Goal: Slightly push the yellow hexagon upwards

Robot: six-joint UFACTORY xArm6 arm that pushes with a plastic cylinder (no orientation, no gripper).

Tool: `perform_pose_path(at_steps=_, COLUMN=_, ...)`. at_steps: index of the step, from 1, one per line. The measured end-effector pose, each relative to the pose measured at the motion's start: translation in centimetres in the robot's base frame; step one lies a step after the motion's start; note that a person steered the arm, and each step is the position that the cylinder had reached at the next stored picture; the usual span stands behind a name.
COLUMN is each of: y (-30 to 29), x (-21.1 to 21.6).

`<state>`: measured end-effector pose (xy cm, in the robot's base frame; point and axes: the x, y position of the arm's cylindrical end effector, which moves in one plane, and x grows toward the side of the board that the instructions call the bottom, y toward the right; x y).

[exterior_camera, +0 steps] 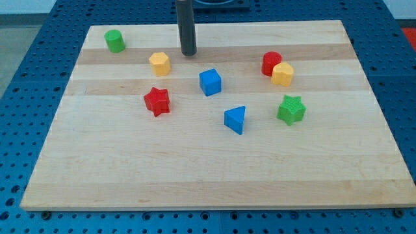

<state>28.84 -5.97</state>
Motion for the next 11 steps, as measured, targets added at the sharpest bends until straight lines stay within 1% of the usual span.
perform_pose_path(at_steps=3, y=-2.8, x=1.8)
perform_pose_path(at_steps=5, y=0.2, x=4.2)
perform_pose_path(at_steps=8, y=-0.3, x=4.3)
perform_pose_path(at_steps=11, y=-0.7, x=7.7)
